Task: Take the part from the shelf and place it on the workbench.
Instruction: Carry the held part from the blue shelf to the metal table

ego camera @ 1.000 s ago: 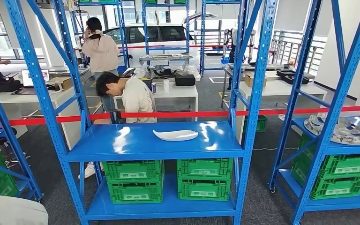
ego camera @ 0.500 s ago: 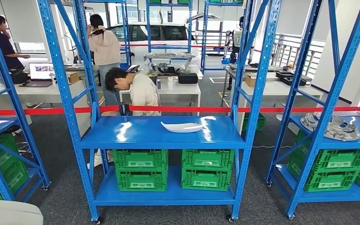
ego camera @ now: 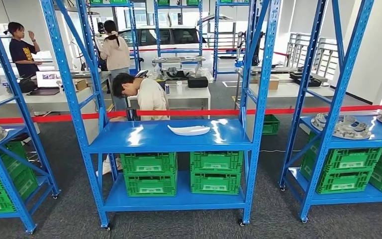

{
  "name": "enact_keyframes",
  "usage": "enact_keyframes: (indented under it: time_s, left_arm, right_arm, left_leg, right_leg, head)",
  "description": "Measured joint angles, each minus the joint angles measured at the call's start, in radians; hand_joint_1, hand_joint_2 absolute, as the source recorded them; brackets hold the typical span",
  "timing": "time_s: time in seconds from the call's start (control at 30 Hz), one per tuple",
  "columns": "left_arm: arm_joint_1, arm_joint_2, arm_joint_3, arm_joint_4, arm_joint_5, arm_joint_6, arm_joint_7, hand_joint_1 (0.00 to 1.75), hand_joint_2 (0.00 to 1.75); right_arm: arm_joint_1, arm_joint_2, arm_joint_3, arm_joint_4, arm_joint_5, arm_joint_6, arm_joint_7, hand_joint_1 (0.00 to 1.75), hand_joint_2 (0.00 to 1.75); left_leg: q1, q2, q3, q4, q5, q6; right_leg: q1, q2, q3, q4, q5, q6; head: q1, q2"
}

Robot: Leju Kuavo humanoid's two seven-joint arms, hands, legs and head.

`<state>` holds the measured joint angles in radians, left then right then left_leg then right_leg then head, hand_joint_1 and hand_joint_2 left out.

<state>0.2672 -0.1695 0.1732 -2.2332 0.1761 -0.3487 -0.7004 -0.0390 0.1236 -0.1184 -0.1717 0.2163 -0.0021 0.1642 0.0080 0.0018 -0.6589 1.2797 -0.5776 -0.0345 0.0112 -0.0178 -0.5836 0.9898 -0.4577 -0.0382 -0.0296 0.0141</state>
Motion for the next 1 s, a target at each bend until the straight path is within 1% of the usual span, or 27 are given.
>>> enact_keyframes:
  time_s: [0.03,0.07,0.1,0.13,0.17,0.23,0.27,0.3,0.33,0.37,0.4,0.43,0.47,0.5,0.53,0.57,0.6,0.63,0.67,0.73,0.77,0.8,0.83,0.9,0.93,0.97,1.0]
  left_arm:
    - [0.008,-0.007,0.0,-0.005,0.022,-0.036,0.0,1.75,1.75]
    - [0.013,-0.012,0.0,-0.008,0.043,-0.066,0.0,1.75,1.75]
    - [0.018,-0.016,0.0,-0.01,0.063,-0.093,0.0,1.75,1.75]
    - [0.022,-0.02,0.0,-0.01,0.08,-0.113,0.0,1.75,1.75]
    - [0.024,-0.022,0.0,-0.009,0.093,-0.128,0.0,1.75,1.75]
    - [0.03,-0.026,0.0,-0.004,0.116,-0.152,0.0,1.75,1.75]
    - [0.03,-0.027,0.0,-0.001,0.128,-0.164,0.001,1.75,1.75]
    - [0.03,-0.029,-0.001,0.003,0.143,-0.178,0.002,1.75,1.75]
    - [0.03,-0.03,-0.003,0.008,0.16,-0.194,0.005,1.75,1.75]
    - [0.03,-0.03,-0.005,0.015,0.178,-0.211,0.011,1.75,1.75]
    - [0.03,-0.03,-0.007,0.023,0.196,-0.228,0.018,1.75,1.75]
    - [0.03,-0.03,-0.011,0.031,0.21,-0.242,0.026,1.75,1.75]
    - [0.03,-0.03,-0.014,0.038,0.22,-0.254,0.033,1.75,1.75]
    - [0.029,-0.03,-0.018,0.045,0.226,-0.262,0.039,1.75,1.75]
    - [0.03,-0.03,-0.021,0.05,0.228,-0.269,0.043,1.75,1.75]
    - [0.03,-0.03,-0.026,0.054,0.228,-0.274,0.047,1.75,1.75]
    - [0.03,-0.03,-0.03,0.057,0.227,-0.279,0.049,1.75,1.75]
    - [0.03,-0.03,-0.035,0.059,0.224,-0.284,0.052,1.75,1.75]
    - [0.03,-0.03,-0.041,0.06,0.219,-0.288,0.053,1.75,1.75]
    - [0.032,-0.03,-0.052,0.06,0.208,-0.297,0.053,1.75,1.75]
    - [0.035,-0.03,-0.057,0.06,0.204,-0.302,0.053,1.75,1.75]
    - [0.039,-0.03,-0.064,0.06,0.202,-0.31,0.053,1.75,1.75]
    - [0.042,-0.028,-0.07,0.06,0.202,-0.32,0.053,1.75,1.75]
    - [0.047,-0.022,-0.087,0.06,0.204,-0.35,0.05,1.75,1.75]
    - [0.047,-0.018,-0.096,0.061,0.206,-0.368,0.047,1.75,1.75]
    - [0.048,-0.014,-0.105,0.062,0.208,-0.383,0.044,1.75,1.75]
    - [0.049,-0.011,-0.113,0.063,0.209,-0.393,0.042,1.75,1.75]
  right_arm:
    - [0.0,0.0,0.0,0.0,-0.003,0.0,-0.001,0.0,0.0]
    - [0.0,0.0,0.0,0.0,-0.006,0.0,-0.001,0.0,0.0]
    - [0.0,0.0,0.0,0.0,-0.009,0.0,0.0,0.0,0.0]
    - [0.0,0.0,0.0,0.0,-0.012,0.0,0.0,0.0,0.0]
    - [0.0,0.0,0.0,0.0,-0.015,0.0,0.0,0.0,0.0]
    - [0.0,0.0,0.0,0.0,-0.02,0.0,0.001,0.0,0.0]
    - [0.0,0.0,0.0,0.0,-0.022,0.0,0.002,0.0,0.0]
    - [0.001,0.0,0.0,0.0,-0.024,0.0,0.003,0.0,0.0]
    - [0.001,0.0,0.0,0.0,-0.026,0.0,0.004,0.0,0.0]
    - [0.001,0.0,0.0,0.0,-0.028,0.0,0.005,0.0,0.0]
    - [0.001,0.0,-0.001,0.0,-0.029,0.0,0.006,0.0,0.0]
    - [0.0,0.0,-0.001,0.0,-0.03,0.0,0.007,0.0,0.0]
    - [0.0,0.0,-0.002,0.0,-0.032,0.0,0.008,0.0,0.0]
    - [0.0,0.0,-0.003,0.0,-0.033,0.0,0.008,0.0,0.0]
    - [0.0,0.0,-0.004,0.0,-0.034,0.0,0.008,0.0,0.0]
    - [-0.001,0.0,-0.005,0.0,-0.035,0.0,0.007,0.0,0.0]
    - [-0.002,0.0,-0.006,0.0,-0.034,0.0,0.007,0.0,0.0]
    - [-0.003,0.0,-0.006,0.0,-0.033,0.0,0.006,0.0,0.0]
    - [-0.004,0.0,-0.007,0.0,-0.031,0.0,0.007,0.0,0.0]
    - [-0.003,0.0,-0.007,0.0,-0.025,0.001,0.008,0.0,0.0]
    - [-0.003,0.0,-0.007,0.0,-0.022,0.001,0.008,0.0,0.0]
    - [-0.003,0.0,-0.007,0.0,-0.019,0.001,0.008,0.0,0.0]
    - [-0.004,0.0,-0.007,0.0,-0.017,0.001,0.008,0.0,0.0]
    - [-0.007,0.0,-0.007,0.0,-0.012,0.0,0.007,0.0,0.0]
    - [-0.008,0.0,-0.007,0.0,-0.01,0.0,0.007,0.0,0.0]
    - [-0.008,0.0,-0.007,0.0,-0.008,0.0,0.007,0.0,0.0]
    - [-0.008,0.0,-0.007,0.0,-0.007,0.0,0.007,0.0,0.0]
  left_leg:
    - [0.003,0.0,0.045,-0.053,0.027,-0.002]
    - [0.004,0.0,0.099,-0.127,0.036,-0.003]
    - [0.002,-0.002,0.149,-0.2,0.033,0.001]
    - [0.0,-0.003,0.181,-0.253,0.024,0.005]
    - [-0.004,-0.005,0.194,-0.282,0.014,0.012]
    - [-0.008,-0.004,0.187,-0.291,0.024,0.03]
    - [-0.008,-0.002,0.182,-0.294,0.031,0.039]
    - [-0.007,0.001,0.174,-0.296,0.04,0.049]
    - [-0.006,0.003,0.165,-0.297,0.05,0.056]
    - [-0.007,0.005,0.153,-0.296,0.059,0.06]
    - [-0.007,0.006,0.142,-0.294,0.069,0.062]
    - [-0.008,0.006,0.128,-0.292,0.08,0.062]
    - [-0.009,0.007,0.114,-0.288,0.09,0.06]
    - [-0.008,0.007,0.098,-0.283,0.099,0.059]
    - [-0.008,0.006,0.082,-0.277,0.107,0.056]
    - [-0.008,0.006,0.067,-0.272,0.114,0.053]
    - [-0.008,0.007,0.055,-0.266,0.12,0.048]
    - [-0.009,0.007,0.048,-0.263,0.127,0.043]
    - [-0.009,0.008,0.044,-0.262,0.134,0.037]
    - [-0.009,0.009,0.04,-0.264,0.147,0.024]
    - [-0.008,0.007,0.035,-0.258,0.14,0.019]
    - [-0.007,0.005,0.027,-0.238,0.116,0.014]
    - [-0.006,0.004,0.015,-0.201,0.076,0.01]
    - [-0.004,0.002,-0.013,-0.082,-0.018,0.004]
    - [-0.004,0.002,-0.021,-0.026,-0.043,0.003]
    - [-0.004,0.002,-0.018,0.008,-0.046,0.003]
    - [-0.004,0.002,-0.001,0.012,-0.027,0.004]
  right_leg:
    - [-0.001,-0.001,-0.017,0.006,0.01,0.004]
    - [-0.002,-0.001,-0.032,0.013,0.018,0.009]
    - [-0.002,-0.001,-0.044,0.019,0.026,0.014]
    - [-0.003,-0.001,-0.051,0.023,0.034,0.02]
    - [-0.004,0.0,-0.055,0.024,0.042,0.025]
    - [-0.008,0.002,-0.059,0.023,0.055,0.035]
    - [-0.011,0.004,-0.063,0.031,0.046,0.041]
    - [-0.012,0.007,-0.071,0.055,0.018,0.045]
    - [-0.013,0.01,-0.085,0.098,-0.026,0.049]
    - [-0.014,0.012,-0.101,0.159,-0.078,0.052]
    - [-0.015,0.012,-0.116,0.225,-0.122,0.054]
    - [-0.015,0.012,-0.123,0.278,-0.145,0.054]
    - [-0.015,0.012,-0.117,0.305,-0.143,0.054]
    - [-0.015,0.013,-0.094,0.295,-0.122,0.053]
    - [-0.015,0.013,-0.052,0.25,-0.094,0.051]
    - [-0.015,0.013,-0.001,0.179,-0.079,0.049]
    - [-0.014,0.015,0.049,0.103,-0.078,0.046]
    - [-0.012,0.017,0.084,0.046,-0.084,0.042]
    - [-0.01,0.019,0.101,0.013,-0.094,0.039]
    - [-0.009,0.018,0.098,0.001,-0.088,0.029]
    - [-0.01,0.016,0.092,-0.001,-0.081,0.022]
    - [-0.011,0.013,0.084,-0.002,-0.073,0.013]
    - [-0.012,0.011,0.075,-0.004,-0.063,0.006]
    - [-0.009,0.007,0.053,-0.003,-0.045,-0.002]
    - [-0.008,0.006,0.04,-0.001,-0.035,-0.002]
    - [-0.006,0.004,0.025,0.001,-0.024,-0.002]
    - [-0.005,0.003,0.008,0.005,-0.014,-0.001]
  head:
    - [0.0,0.0]
    - [0.0,0.0]
    - [0.0,0.0]
    - [0.0,0.0]
    - [0.001,0.0]
    - [0.001,0.0]
    - [0.001,0.0]
    - [0.001,0.0]
    - [0.001,0.0]
    - [0.002,0.0]
    - [0.002,0.0]
    - [0.002,0.0]
    - [0.002,0.0]
    - [0.002,0.0]
    - [0.002,0.0]
    - [0.002,0.0]
    - [0.002,0.0]
    - [0.002,0.0]
    - [0.002,0.0]
    - [0.002,0.0]
    - [0.002,0.0]
    - [0.002,0.0]
    - [0.001,0.0]
    - [0.0,0.0]
    - [0.0,0.0]
    - [0.001,0.0]
    - [0.001,0.0]
